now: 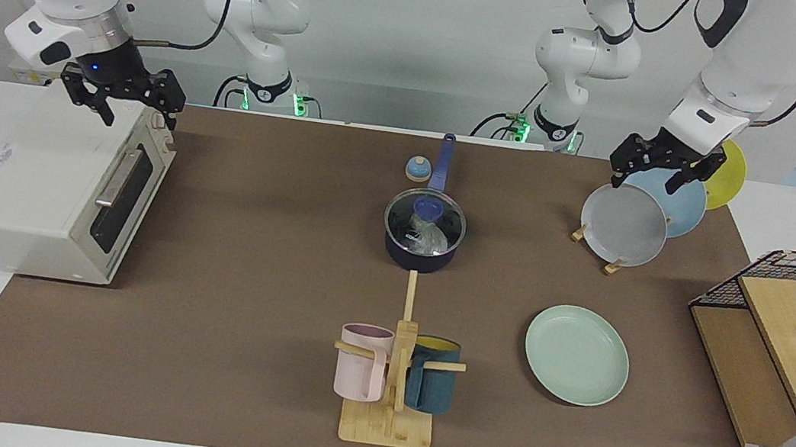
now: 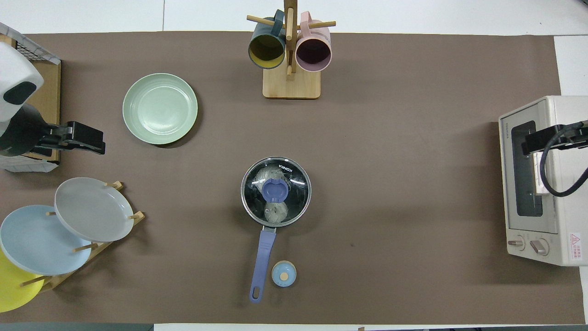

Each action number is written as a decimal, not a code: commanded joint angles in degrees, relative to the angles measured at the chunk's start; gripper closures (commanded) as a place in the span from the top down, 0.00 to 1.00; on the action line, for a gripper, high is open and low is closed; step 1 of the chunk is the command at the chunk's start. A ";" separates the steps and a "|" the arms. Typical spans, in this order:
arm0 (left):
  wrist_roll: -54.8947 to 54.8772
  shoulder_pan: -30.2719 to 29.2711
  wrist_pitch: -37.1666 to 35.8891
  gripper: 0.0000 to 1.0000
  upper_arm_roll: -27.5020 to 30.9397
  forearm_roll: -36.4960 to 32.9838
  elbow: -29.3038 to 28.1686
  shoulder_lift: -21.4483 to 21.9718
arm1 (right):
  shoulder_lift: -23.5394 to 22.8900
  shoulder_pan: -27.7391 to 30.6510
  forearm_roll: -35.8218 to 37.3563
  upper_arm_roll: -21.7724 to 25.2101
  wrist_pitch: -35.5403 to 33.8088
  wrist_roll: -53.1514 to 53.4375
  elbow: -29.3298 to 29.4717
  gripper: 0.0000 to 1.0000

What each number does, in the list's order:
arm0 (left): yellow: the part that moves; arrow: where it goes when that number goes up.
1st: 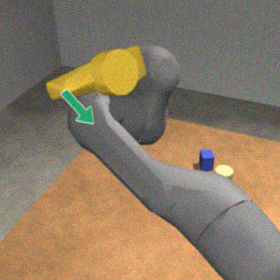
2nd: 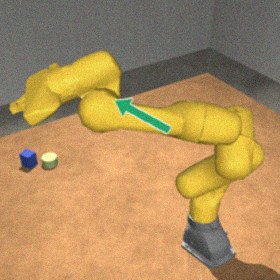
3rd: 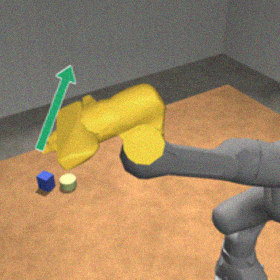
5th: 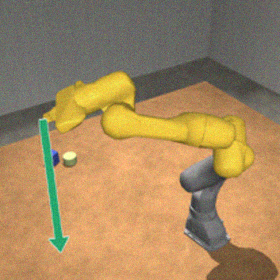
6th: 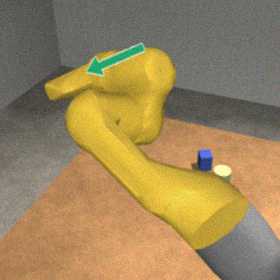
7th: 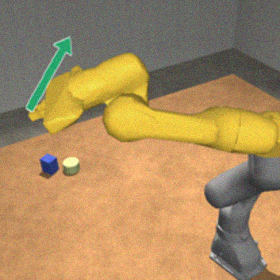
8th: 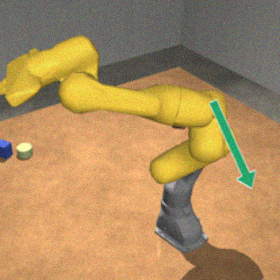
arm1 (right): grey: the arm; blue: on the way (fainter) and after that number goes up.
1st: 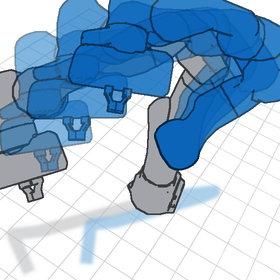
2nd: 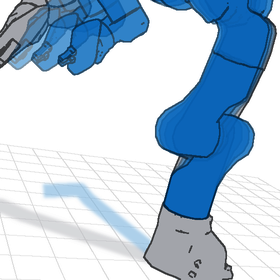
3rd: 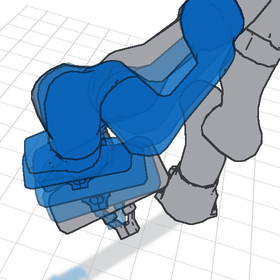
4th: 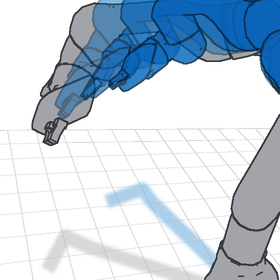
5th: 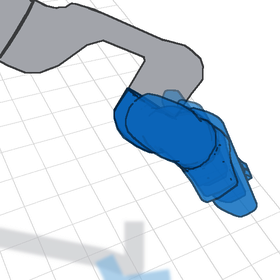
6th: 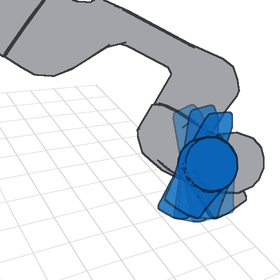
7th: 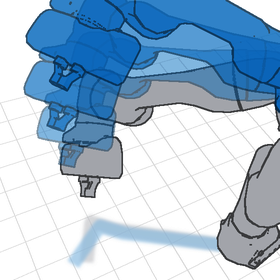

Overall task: Transfer vermicelli from pot to plate
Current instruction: 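Reach the right gripper toward the glass lid on the saucepan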

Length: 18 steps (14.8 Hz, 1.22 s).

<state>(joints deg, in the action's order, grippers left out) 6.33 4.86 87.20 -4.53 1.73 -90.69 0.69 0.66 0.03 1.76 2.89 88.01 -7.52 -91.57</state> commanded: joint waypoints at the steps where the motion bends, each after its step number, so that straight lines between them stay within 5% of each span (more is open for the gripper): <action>1: -0.18 0.42 0.70 1.00 0.23 -0.93 -0.46 0.54 | 0.58 0.24 -0.35 -0.34 -0.48 0.05 -0.10 1.00; 11: -0.09 0.42 0.70 1.00 0.23 -0.76 -0.28 0.36 | 1.72 -0.29 -0.96 -0.51 -1.62 -1.79 -1.86 1.00; 15: -0.09 0.42 0.70 1.00 0.23 -0.67 -0.28 0.36 | 1.72 -3.98 -1.76 -1.13 1.89 -0.92 -2.91 1.00; 18: -0.09 0.42 0.78 1.00 0.23 -0.67 -0.28 0.28 | 0.41 -11.77 -2.98 -1.39 2.07 10.71 -2.74 1.00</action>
<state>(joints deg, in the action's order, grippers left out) 6.33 4.86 87.25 -4.53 1.73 -90.68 0.69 0.92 -7.80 -0.04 2.08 88.74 -4.16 -92.93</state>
